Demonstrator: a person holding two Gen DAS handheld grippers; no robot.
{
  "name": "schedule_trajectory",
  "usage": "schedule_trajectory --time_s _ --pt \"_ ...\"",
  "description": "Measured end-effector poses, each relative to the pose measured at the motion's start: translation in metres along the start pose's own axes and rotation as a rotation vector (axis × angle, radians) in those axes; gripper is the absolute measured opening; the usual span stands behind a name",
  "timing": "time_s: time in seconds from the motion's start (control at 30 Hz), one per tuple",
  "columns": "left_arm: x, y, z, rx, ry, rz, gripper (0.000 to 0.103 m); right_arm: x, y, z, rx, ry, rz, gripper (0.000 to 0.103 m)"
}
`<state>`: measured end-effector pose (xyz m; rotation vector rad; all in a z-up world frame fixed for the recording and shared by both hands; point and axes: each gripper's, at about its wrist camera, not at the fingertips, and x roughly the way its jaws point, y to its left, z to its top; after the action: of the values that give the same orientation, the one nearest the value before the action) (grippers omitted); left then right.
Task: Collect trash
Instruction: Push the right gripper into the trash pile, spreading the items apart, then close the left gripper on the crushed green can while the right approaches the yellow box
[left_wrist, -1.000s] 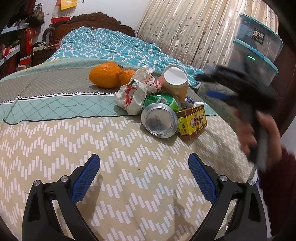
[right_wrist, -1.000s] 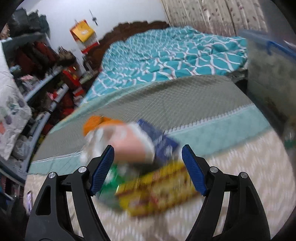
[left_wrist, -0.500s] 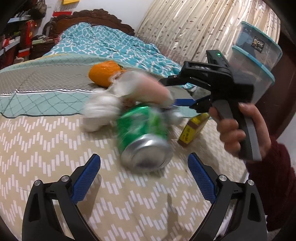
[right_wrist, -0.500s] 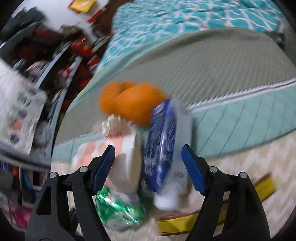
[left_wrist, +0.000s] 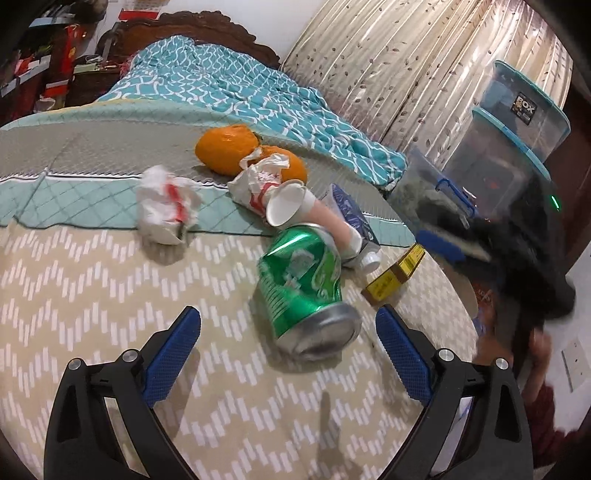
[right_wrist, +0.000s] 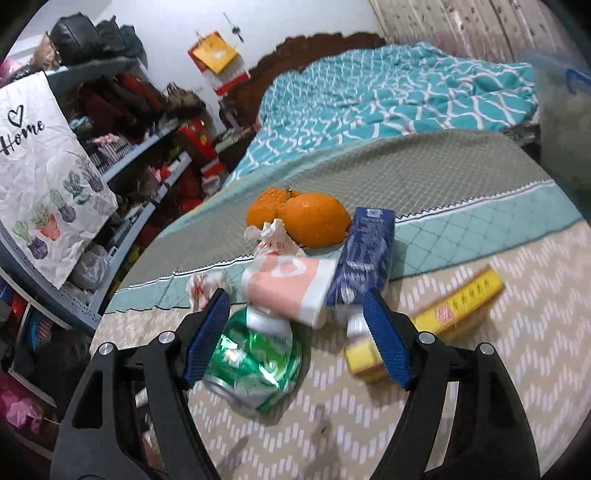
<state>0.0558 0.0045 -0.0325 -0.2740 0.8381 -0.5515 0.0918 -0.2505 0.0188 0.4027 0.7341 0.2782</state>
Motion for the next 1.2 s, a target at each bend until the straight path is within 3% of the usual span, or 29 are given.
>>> schedule_trajectory --time_s 0.13,0.27,0.37,0.67,1.2 --pt "0.010 0.015 0.016 -0.075 0.040 -0.056 0.091 0.003 -0.002 -0.023 -0.013 0.027 -0.017 0.074" --pt "0.013 0.034 0.029 -0.126 0.052 -0.083 0.086 0.014 -0.012 -0.036 -0.011 0.085 -0.047 0.059" --pt "0.016 0.040 0.032 -0.130 0.077 -0.071 0.084 0.020 -0.017 -0.039 0.007 0.095 -0.047 0.056" --pt "0.039 0.045 0.033 -0.145 0.175 -0.134 0.084 0.021 -0.011 -0.044 -0.005 0.107 -0.038 0.056" --pt "0.057 0.048 0.037 -0.165 0.217 -0.167 0.079 0.034 -0.012 -0.055 -0.005 0.144 -0.049 0.056"
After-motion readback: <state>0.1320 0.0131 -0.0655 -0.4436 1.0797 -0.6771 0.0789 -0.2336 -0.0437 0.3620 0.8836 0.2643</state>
